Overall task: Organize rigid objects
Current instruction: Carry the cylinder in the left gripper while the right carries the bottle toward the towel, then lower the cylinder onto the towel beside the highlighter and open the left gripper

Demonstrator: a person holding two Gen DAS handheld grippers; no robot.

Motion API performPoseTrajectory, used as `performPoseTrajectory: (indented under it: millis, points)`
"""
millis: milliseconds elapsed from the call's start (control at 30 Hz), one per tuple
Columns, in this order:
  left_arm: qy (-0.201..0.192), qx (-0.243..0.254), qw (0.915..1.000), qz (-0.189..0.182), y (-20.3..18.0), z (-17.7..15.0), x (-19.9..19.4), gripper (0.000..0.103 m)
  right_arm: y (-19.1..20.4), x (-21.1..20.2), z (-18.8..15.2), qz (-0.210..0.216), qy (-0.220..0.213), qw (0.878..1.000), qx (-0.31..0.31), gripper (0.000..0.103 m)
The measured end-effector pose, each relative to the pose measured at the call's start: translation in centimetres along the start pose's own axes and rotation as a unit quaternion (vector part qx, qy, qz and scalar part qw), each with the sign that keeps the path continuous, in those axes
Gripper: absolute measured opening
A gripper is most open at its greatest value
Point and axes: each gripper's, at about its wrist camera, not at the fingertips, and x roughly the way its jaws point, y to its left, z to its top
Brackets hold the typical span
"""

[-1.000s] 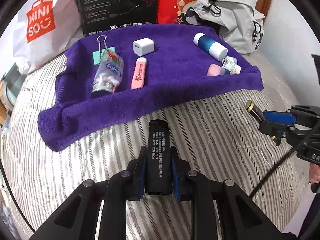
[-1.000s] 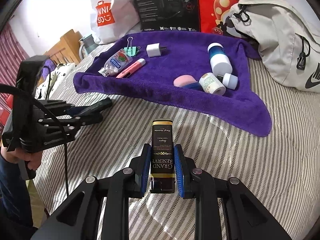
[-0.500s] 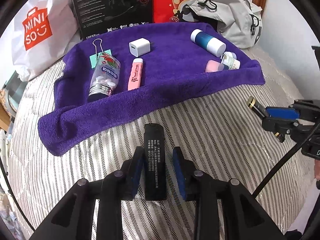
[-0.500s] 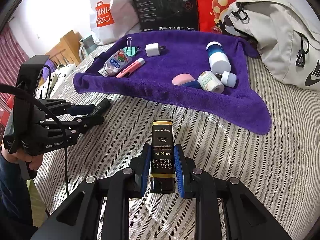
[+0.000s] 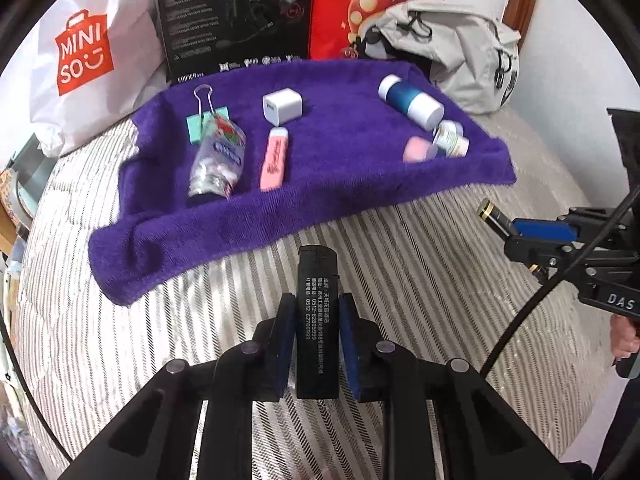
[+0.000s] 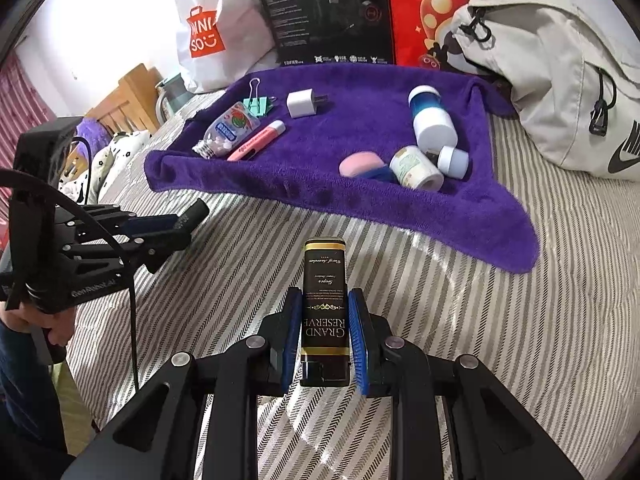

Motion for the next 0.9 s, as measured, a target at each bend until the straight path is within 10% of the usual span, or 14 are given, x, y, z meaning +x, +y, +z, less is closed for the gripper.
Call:
performPoseTrajectory:
  millis: [900]
  points:
    - [-0.023, 0.006, 0.9987, -0.044, 0.8, 9.7, 1.7, 0.021, -2.8, -1.3, 7.2, -0.006, -0.034, 0.999, -0.001, 0.023]
